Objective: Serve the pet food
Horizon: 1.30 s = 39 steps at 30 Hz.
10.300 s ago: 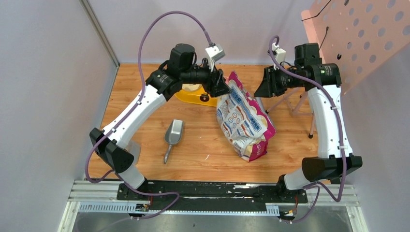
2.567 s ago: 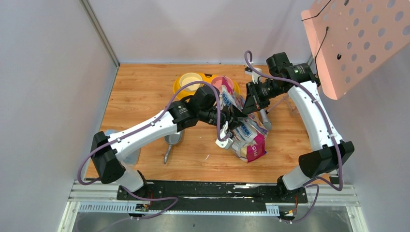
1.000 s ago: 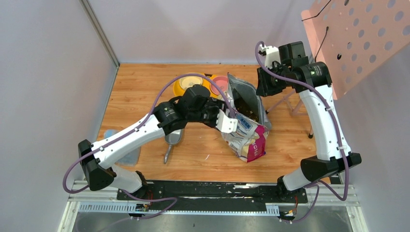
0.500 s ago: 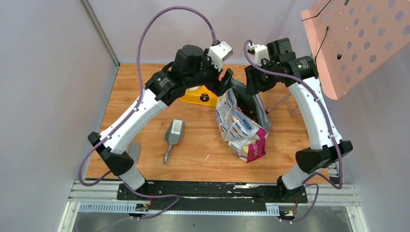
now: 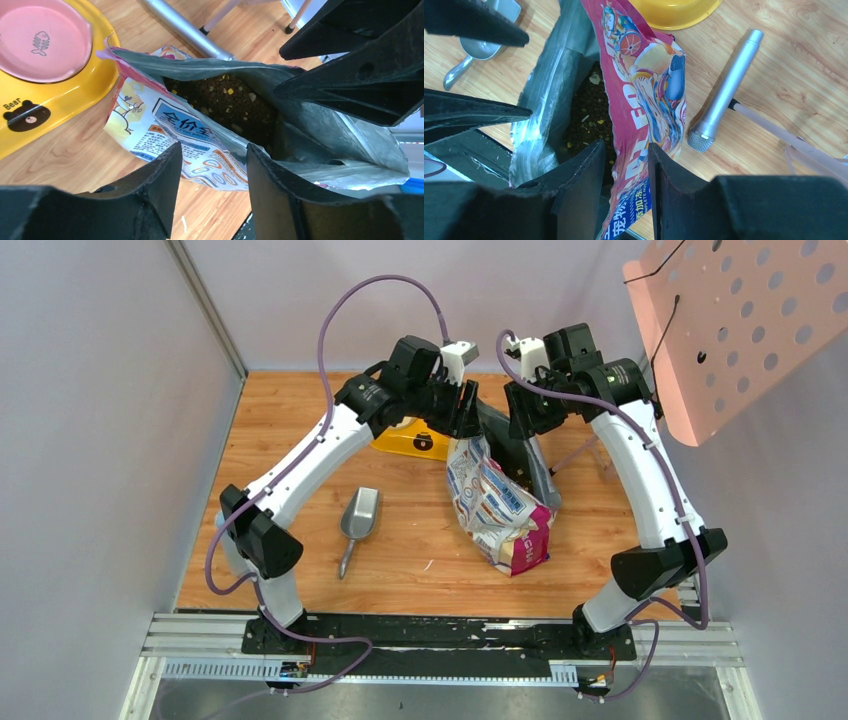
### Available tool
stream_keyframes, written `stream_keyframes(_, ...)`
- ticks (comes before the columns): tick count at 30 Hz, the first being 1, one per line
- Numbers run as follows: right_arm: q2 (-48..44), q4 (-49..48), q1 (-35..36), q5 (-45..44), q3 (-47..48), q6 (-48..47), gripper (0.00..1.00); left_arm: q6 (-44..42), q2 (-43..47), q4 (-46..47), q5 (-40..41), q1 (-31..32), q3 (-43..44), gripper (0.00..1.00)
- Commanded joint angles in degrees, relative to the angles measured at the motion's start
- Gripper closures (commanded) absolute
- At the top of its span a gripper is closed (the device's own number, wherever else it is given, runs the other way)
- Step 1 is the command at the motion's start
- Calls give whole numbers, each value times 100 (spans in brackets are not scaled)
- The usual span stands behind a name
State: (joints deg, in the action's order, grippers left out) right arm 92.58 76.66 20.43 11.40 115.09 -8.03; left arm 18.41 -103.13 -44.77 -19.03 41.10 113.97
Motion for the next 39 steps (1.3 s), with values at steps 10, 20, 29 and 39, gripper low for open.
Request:
stream_keyframes(10, 9, -274, 155, -653, -88, 30, 67, 594, -436, 413, -144, -120, 220, 47)
stream_keyframes(20, 163, -331, 164, -1416, -161, 171, 100, 561, -505, 93, 662, -83, 364, 100)
stream_keyframes(29, -329, -491, -53, -2514, 443, 349, 100, -961, 78, -410, 1545, -172, 723, 100)
stream_keyframes(39, -952, -244, -52, -2588, 242, 451, 100, -1401, -339, -706, 1233, -174, 1609, 100)
